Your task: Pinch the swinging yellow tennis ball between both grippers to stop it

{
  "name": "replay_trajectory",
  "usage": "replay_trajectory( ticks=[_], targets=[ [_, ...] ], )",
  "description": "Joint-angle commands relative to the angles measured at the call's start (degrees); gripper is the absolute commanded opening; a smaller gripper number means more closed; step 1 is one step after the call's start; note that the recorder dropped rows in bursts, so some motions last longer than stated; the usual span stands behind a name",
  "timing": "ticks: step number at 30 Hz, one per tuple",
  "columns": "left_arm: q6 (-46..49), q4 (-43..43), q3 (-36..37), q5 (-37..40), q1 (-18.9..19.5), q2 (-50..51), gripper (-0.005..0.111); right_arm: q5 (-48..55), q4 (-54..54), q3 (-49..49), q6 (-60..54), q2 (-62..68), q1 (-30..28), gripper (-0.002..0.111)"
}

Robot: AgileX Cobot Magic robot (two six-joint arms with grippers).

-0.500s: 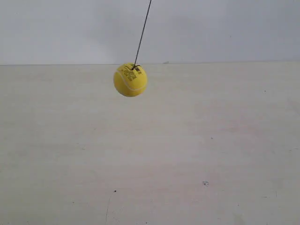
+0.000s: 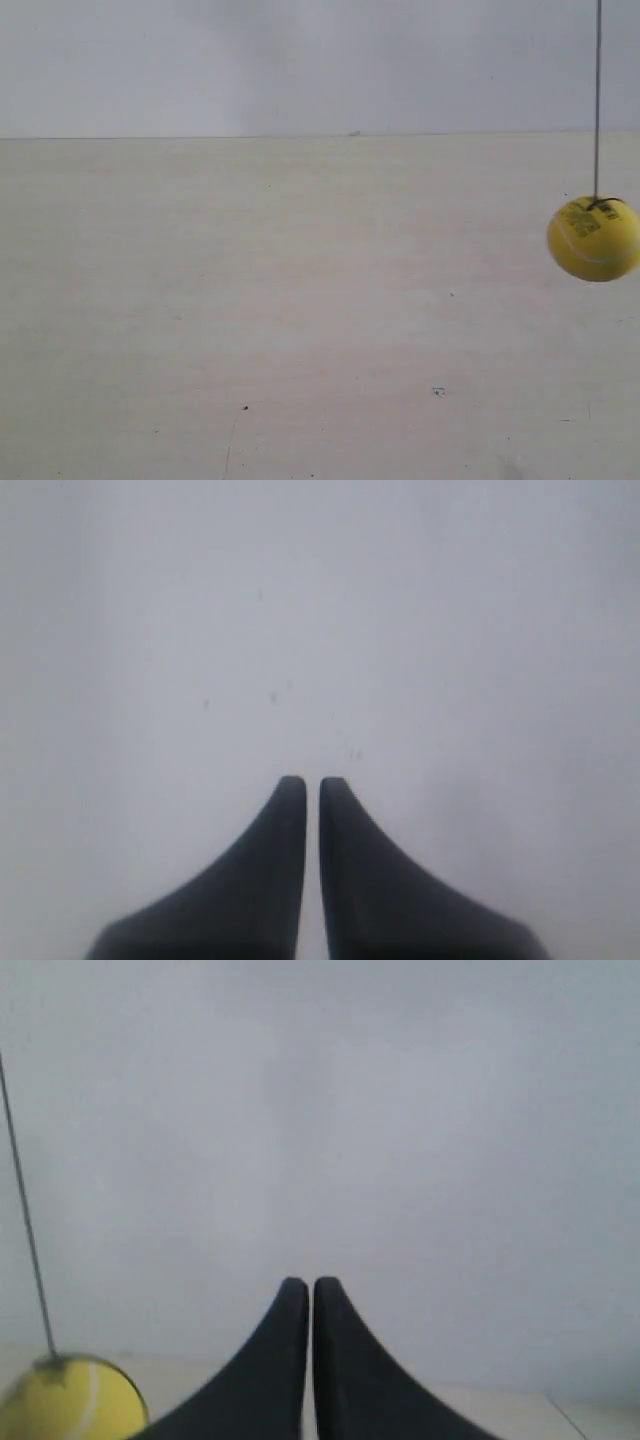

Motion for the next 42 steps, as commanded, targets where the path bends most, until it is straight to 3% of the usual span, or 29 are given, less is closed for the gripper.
replay_trajectory(
  ticks=[1,7,11,16,19,22,27,30,35,42],
  targets=[
    [-16.2,-0.8,-0.1,-13.1,0.0,-0.1,0.005,-8.1,0.3,-0.1,12.8,-0.4,-0.3,0.0],
    [-30.0,2.1,-0.9,-18.0,0.0,2.0,0.005,-14.6,0.3,-0.1,21.4,-0.4,-0.3,0.0],
    [-40.1,13.0,-6.1,-18.0,0.0,9.0,0.005,-12.0,-1.4,-3.3,23.2,0.1,-0.3,0.0],
    [-51.9,32.8,-13.9,-23.5,0.0,21.9,0.005,-11.5,-16.9,-8.8,35.6,7.3,-0.3,0.0],
    [-54.0,39.5,-16.4,-29.3,0.0,30.1,0.005,-12.3,-30.6,-11.2,46.8,13.4,-0.3,0.0],
    [-52.1,41.8,-16.9,-36.4,0.0,39.3,0.005,-17.1,-41.5,-12.4,53.4,20.0,-0.3,0.0],
    [-45.4,45.2,-17.4,-48.5,-0.1,54.9,0.005,-27.2,-44.8,-12.4,53.6,34.1,-0.3,0.0],
    [-41.7,48.2,-18.8,-49.9,-0.1,64.9,0.005,-33.0,-44.9,-12.4,50.6,42.2,-0.3,0.0],
    [-35.0,51.6,-23.0,-49.9,-5.4,79.0,0.005,-40.0,-46.9,-12.8,44.1,57.1,-0.3,0.0],
    [-17.4,48.3,-29.7,-49.9,-17.7,94.7,0.005,-42.8,-46.4,-12.8,33.7,68.4,-0.3,0.0]
  ],
)
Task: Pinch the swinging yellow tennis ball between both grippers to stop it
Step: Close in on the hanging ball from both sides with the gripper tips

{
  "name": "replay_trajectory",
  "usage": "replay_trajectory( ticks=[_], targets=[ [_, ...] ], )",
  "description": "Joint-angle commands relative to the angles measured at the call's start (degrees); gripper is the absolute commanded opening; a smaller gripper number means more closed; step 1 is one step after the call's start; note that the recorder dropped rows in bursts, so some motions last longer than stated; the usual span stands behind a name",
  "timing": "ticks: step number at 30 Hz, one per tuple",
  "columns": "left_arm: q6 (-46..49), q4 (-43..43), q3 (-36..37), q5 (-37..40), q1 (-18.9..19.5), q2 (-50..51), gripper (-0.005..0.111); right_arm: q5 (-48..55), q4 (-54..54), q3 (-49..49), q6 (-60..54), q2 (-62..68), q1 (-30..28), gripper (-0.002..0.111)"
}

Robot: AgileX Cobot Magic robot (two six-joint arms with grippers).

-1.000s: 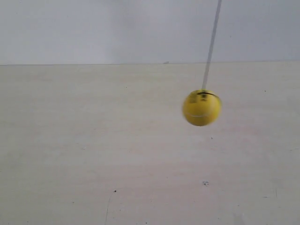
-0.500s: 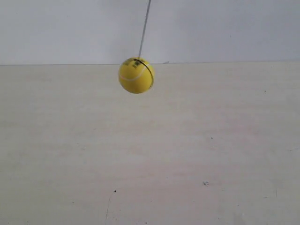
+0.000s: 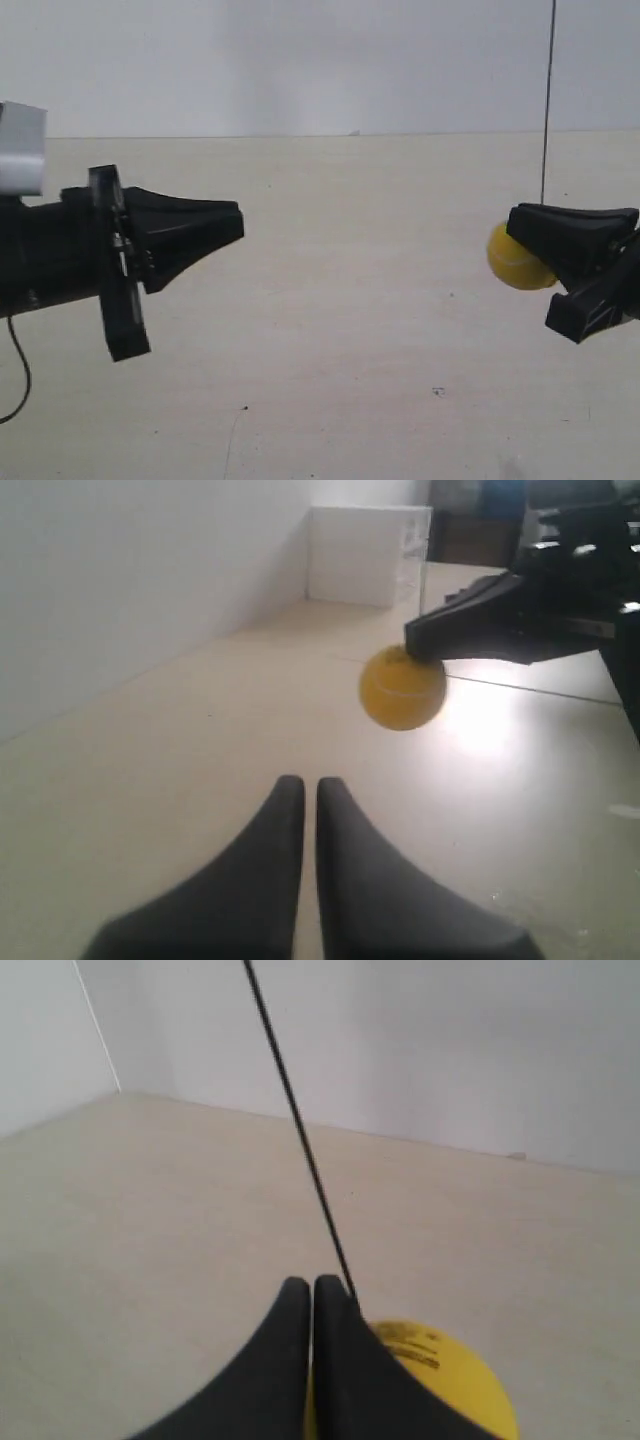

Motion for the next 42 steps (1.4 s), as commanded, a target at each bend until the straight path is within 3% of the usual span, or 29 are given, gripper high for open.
replay_trajectory(
  ticks=[1,7,12,20,29,42],
  targets=[
    [10.4,-5.1,-4.1,-0.7,-5.7,7.7,0.005,-2.5,0.3,-0.3,-5.3,2.2,-0.2,0.0],
    [15.5,-10.0,-12.6,-0.7,-10.4,15.6,0.005,0.0,0.5,-3.0,-7.6,2.2,-0.2,0.0],
    [15.5,-10.4,-16.5,-0.7,-11.6,18.9,0.005,0.0,-1.7,-3.4,-6.4,2.3,-0.1,0.0],
    [15.5,-9.9,-16.9,-0.7,-12.1,19.5,0.005,-0.2,-2.6,-3.4,-5.9,2.3,-0.1,0.0],
    [18.3,-9.8,-16.9,-0.7,-18.8,19.5,0.005,-2.4,-7.5,-3.4,-2.0,2.3,-0.1,0.0],
    [18.3,-10.0,-16.9,0.5,-18.9,19.5,0.005,-0.9,-9.8,-3.4,-1.1,2.3,-0.1,0.0]
  ],
)
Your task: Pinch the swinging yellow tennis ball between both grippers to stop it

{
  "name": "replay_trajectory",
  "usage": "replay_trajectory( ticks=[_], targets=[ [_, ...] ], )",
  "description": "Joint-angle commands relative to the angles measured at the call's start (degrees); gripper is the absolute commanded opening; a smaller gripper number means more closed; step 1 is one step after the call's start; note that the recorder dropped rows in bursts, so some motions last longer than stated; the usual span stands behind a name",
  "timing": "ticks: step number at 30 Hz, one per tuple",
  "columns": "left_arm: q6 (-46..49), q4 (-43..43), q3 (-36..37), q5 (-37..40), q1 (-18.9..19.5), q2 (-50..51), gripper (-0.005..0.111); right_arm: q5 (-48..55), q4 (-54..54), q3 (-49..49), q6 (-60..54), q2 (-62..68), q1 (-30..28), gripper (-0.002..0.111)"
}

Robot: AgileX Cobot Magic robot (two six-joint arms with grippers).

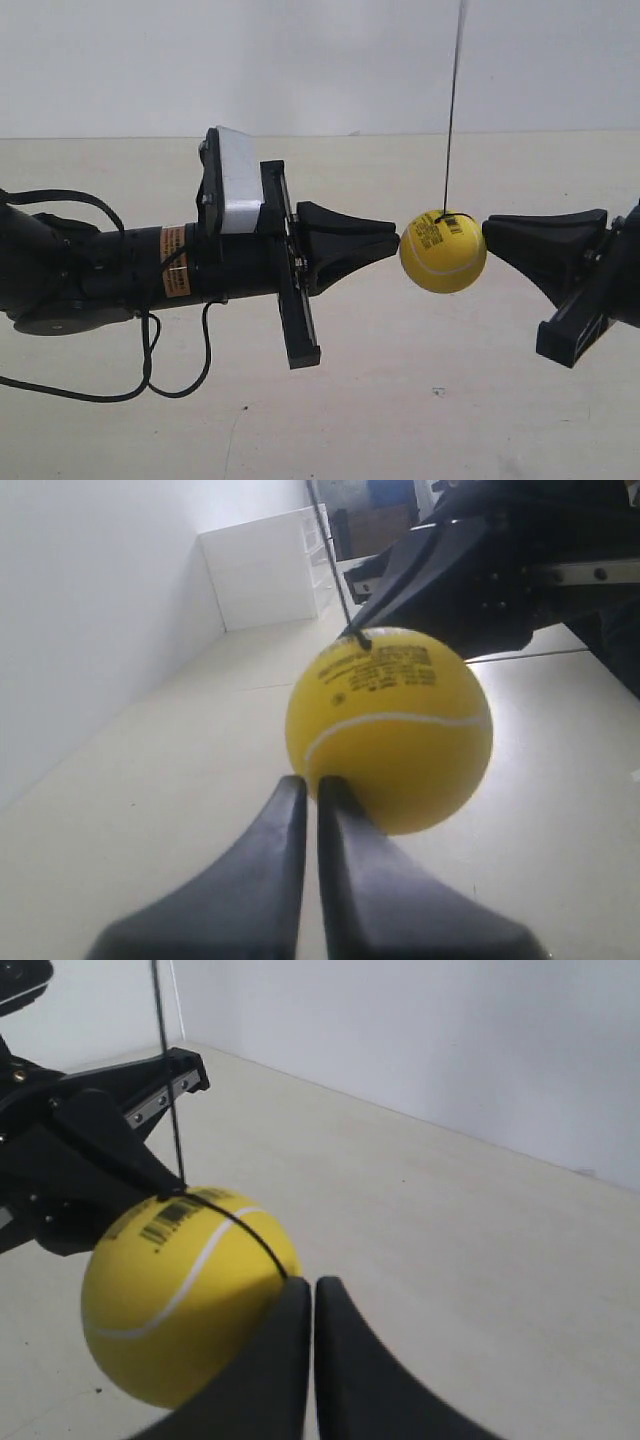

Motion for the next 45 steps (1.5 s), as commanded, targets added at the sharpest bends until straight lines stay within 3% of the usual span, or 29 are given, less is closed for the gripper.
replay_trajectory(
  ticks=[1,30,32,38,45],
  targets=[
    [0.3,-0.5,-0.3,0.2,-0.3,0.1,0.005,1.5,-0.5,-0.4,0.3,0.1,-0.1,0.0],
    [-3.3,3.8,-0.3,-0.1,-0.3,-2.1,0.005,-0.8,-3.8,-0.4,1.0,0.1,-0.1,0.0],
    [-3.3,3.8,-0.3,-0.1,-0.3,-2.1,0.009,-0.8,-3.8,-0.4,1.0,0.1,-0.1,0.0],
    [-3.3,3.6,-0.3,0.5,-0.3,-2.1,0.036,-0.9,-3.9,-0.4,1.0,0.1,-0.1,0.0],
    [-3.3,4.3,-0.3,0.5,-0.3,-2.1,0.037,-0.9,-4.6,-0.4,1.2,0.1,-0.1,0.0]
  ],
)
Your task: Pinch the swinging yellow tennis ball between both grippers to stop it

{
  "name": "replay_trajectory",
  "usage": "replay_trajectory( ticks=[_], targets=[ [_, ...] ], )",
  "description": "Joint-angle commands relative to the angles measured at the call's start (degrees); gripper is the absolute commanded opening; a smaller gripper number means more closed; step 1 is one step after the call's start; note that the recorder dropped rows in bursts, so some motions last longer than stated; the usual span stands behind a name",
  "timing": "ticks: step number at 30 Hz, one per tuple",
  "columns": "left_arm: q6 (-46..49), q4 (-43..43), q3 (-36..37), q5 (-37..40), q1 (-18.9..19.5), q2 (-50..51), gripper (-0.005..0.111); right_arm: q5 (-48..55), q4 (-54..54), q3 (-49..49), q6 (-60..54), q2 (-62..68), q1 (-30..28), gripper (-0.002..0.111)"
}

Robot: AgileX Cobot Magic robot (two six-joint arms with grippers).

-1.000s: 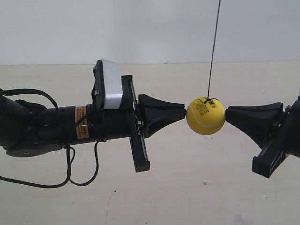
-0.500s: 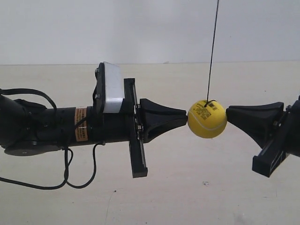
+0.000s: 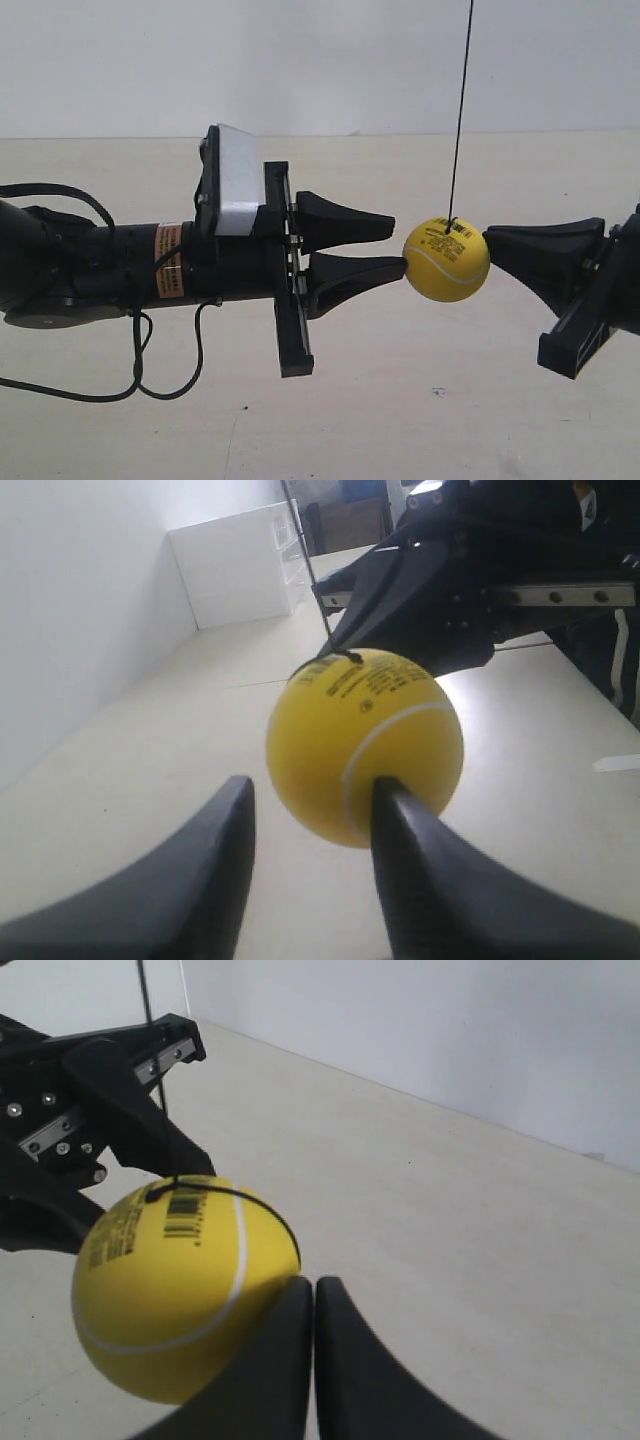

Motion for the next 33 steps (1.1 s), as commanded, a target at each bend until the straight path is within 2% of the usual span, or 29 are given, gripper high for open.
replay_trajectory(
  ticks=[1,5,11,15,19,25,30,33],
  targets=[
    [-0.7,1.0,-0.3,-0.4,-0.3,-0.5,0.037,-1.5,-1.7,-0.3,0.1,0.1,0.0,0.0],
    [-0.7,2.3,-0.3,0.0,-0.2,-0.5,0.037,0.8,0.0,-0.3,0.1,0.1,0.0,0.0],
    [-0.7,-0.3,-0.3,3.3,-0.2,-0.5,0.035,5.0,3.6,-0.3,0.1,0.0,0.0,0.0],
    [0.0,-0.4,-0.3,4.9,-0.2,-0.5,0.024,6.5,5.3,-0.3,0.1,0.0,0.0,0.0],
    [0.1,-1.8,-0.3,4.9,-0.2,-0.5,0.004,3.2,2.7,-0.3,0.0,0.0,0.0,0.0],
    [0.1,-3.1,-0.3,4.8,-0.2,-0.5,0.005,0.4,0.8,-0.3,-0.1,0.0,0.0,0.0],
    [0.1,-3.4,-0.3,0.7,-0.2,-0.5,0.005,-1.6,-0.3,-0.3,-0.2,0.0,0.0,0.0],
    [0.1,-3.4,-0.3,0.9,-0.2,-0.7,0.005,-2.0,-0.8,-0.3,-0.2,0.0,0.0,0.0]
  ],
)
